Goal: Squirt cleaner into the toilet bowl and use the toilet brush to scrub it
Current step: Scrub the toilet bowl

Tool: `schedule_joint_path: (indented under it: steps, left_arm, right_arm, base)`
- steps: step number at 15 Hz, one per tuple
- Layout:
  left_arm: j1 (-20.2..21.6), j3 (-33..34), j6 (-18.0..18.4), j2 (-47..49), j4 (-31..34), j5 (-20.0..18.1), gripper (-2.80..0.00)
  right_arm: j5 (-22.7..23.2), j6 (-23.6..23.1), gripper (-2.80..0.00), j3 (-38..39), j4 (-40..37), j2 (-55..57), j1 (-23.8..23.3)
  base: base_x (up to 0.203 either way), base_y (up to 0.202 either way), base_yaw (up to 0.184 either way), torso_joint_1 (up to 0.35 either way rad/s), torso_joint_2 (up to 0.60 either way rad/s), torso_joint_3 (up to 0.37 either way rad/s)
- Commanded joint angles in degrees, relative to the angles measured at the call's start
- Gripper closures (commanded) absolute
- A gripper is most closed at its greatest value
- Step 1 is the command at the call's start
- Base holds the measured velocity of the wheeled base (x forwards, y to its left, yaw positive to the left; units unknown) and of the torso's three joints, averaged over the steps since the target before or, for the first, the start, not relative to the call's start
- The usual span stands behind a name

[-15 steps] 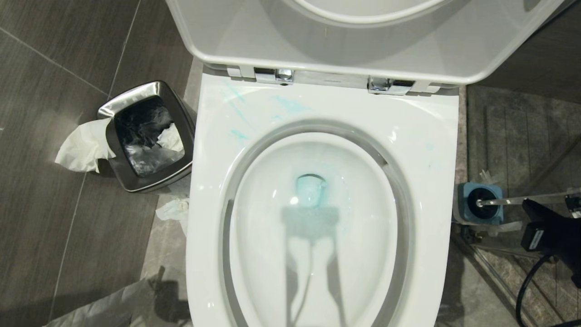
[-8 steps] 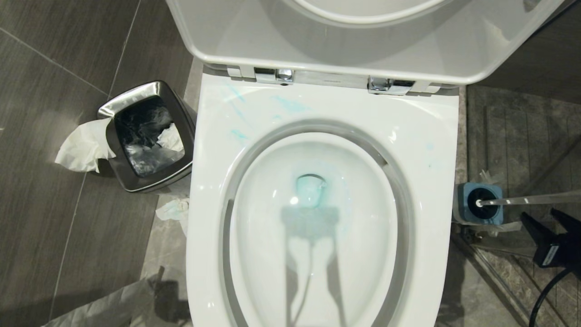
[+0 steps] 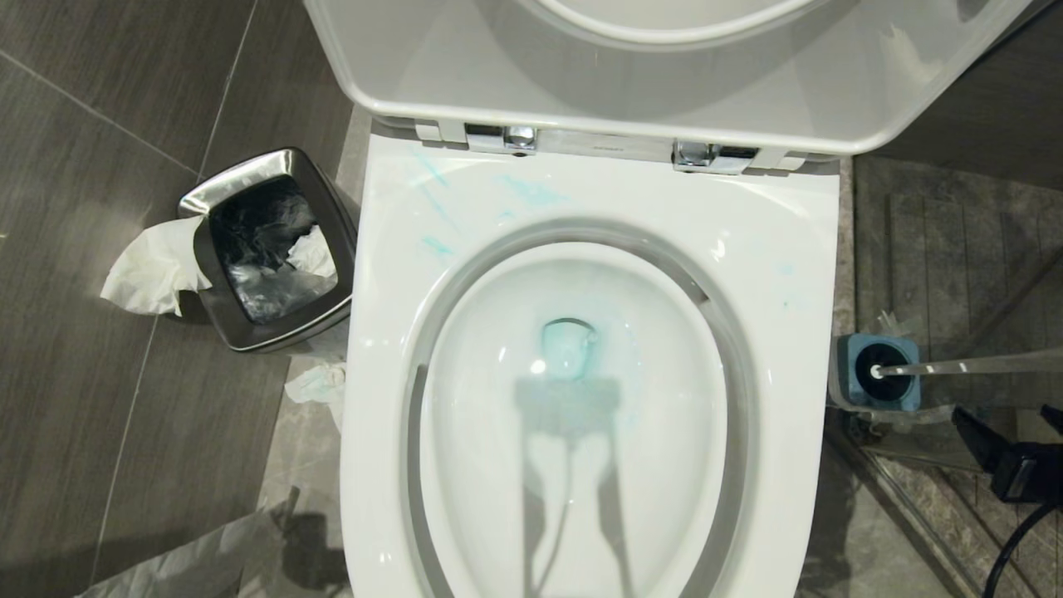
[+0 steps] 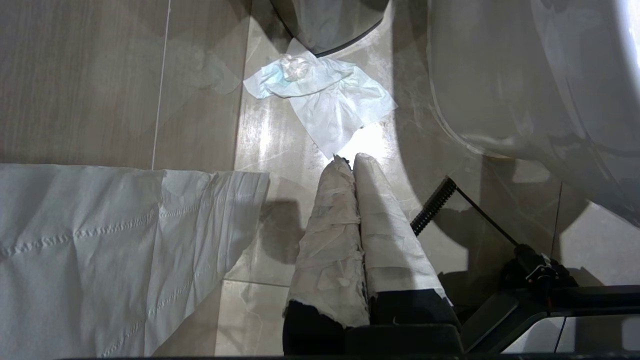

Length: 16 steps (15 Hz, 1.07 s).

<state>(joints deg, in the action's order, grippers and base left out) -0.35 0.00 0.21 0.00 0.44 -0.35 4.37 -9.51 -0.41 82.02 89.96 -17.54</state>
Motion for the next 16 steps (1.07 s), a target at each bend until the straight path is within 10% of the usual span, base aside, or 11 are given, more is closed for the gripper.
schedule_joint_path:
  steps: [1, 10, 16]
  left_arm:
    - [0.00, 0.09, -0.03, 0.09, 0.00, -0.01, 0.00]
    - [0.00, 0.09, -0.03, 0.09, 0.00, 0.01, 0.00]
    - [0.00, 0.09, -0.03, 0.09, 0.00, 0.01, 0.00]
  right_arm:
    - [0.20, 0.27, -2.80, -1.66, 0.40, 2.26, -0.39]
    - [4.86, 0.93, -2.80, -13.74, 3.47, 8.04, -0.47]
    - [7.43, 9.36, -2.80, -15.52, 5.65, 8.04, -0.47]
  base:
    - [0.000, 0.000, 0.000, 0.000, 0.00, 0.000]
    - [0.000, 0.000, 0.000, 0.000, 0.00, 0.000]
    - [0.000, 0.000, 0.000, 0.000, 0.00, 0.000]
